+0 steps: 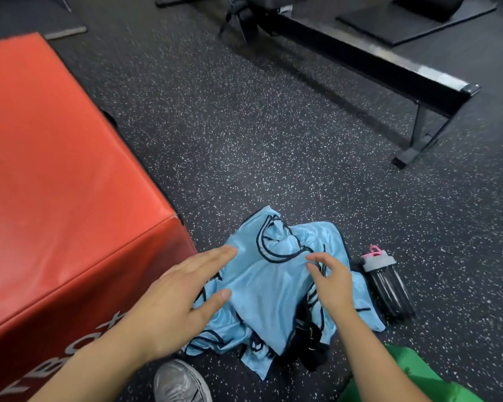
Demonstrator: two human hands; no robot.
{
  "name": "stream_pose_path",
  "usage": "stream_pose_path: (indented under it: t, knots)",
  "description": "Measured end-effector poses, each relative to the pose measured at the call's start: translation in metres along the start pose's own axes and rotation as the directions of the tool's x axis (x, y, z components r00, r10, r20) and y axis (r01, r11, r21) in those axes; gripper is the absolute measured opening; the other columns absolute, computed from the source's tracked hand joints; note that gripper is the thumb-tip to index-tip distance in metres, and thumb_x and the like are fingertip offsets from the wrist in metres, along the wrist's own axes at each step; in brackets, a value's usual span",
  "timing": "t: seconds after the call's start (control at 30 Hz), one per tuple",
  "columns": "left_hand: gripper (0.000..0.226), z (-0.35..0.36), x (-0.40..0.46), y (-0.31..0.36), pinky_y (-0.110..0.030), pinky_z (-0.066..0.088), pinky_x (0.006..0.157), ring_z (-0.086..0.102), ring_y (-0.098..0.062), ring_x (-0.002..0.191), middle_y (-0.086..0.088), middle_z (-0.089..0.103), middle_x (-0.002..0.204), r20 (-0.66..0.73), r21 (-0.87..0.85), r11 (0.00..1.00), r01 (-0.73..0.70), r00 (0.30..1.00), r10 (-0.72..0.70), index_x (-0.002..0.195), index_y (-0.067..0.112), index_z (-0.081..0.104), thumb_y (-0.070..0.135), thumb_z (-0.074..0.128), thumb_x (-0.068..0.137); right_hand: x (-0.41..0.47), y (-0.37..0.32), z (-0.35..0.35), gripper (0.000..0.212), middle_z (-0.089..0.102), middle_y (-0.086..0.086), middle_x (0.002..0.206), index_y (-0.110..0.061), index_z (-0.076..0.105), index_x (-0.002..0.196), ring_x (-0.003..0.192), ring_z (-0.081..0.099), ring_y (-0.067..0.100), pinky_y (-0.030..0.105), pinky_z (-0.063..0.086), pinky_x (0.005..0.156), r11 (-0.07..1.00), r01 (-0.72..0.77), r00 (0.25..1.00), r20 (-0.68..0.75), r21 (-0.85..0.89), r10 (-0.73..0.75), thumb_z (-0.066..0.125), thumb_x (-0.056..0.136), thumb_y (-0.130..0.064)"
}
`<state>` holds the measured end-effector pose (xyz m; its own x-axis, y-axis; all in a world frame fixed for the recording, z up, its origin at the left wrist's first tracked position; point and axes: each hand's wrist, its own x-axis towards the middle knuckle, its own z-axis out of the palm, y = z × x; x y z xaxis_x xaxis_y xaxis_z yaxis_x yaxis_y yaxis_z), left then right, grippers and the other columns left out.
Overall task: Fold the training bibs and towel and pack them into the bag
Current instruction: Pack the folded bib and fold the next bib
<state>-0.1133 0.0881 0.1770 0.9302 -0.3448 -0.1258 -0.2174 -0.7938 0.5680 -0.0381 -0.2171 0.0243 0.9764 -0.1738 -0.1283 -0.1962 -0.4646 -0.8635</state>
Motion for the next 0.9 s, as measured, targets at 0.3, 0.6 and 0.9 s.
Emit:
stream_pose_path:
  t: [0.3,0.6,0.9]
  knots:
    - [0.059,-0.037,0.014,0.080,-0.014,0.022,0.117,0.028,0.015,0.138,0.026,0.034,0.153,-0.193,-0.131,0.989,-0.066,0.980,0.040,0.152,0.036,0.036,0.052,0.053,0.098,-0.055,-0.183,-0.071,0.023,0.069,-0.014,0.093,-0.025,0.067,0.089,0.093,0.066,0.010,0.020,0.049,0.085,0.840,0.538,0.823,0.171,0.074,-0.542,0.073,0.086,-0.003]
    - [0.025,-0.125,0.013,0.162,-0.025,0.051,0.091,0.070,-0.011,0.099,0.000,0.076,0.106,-0.345,-0.742,0.643,-0.192,0.931,-0.120,0.123,0.019,0.067,0.022,0.061,0.099,-0.091,-0.323,-0.131,0.026,0.065,-0.008,0.088,-0.014,0.063,0.088,0.090,0.065,0.016,0.025,0.049,0.084,0.608,0.782,0.585,0.176,0.136,-0.792,0.066,0.081,0.011]
    - [0.018,-0.274,-0.027,0.221,-0.019,0.051,0.067,0.066,-0.005,0.074,0.000,0.077,0.085,-0.678,-0.475,0.791,-0.385,0.734,-0.049,0.093,0.014,0.075,-0.001,0.064,0.093,-0.110,-0.450,-0.154,0.011,0.062,-0.008,0.123,-0.023,0.071,0.095,0.118,0.060,0.013,0.034,0.050,0.098,0.590,0.727,0.561,0.193,0.350,-0.805,0.074,0.088,-0.016]
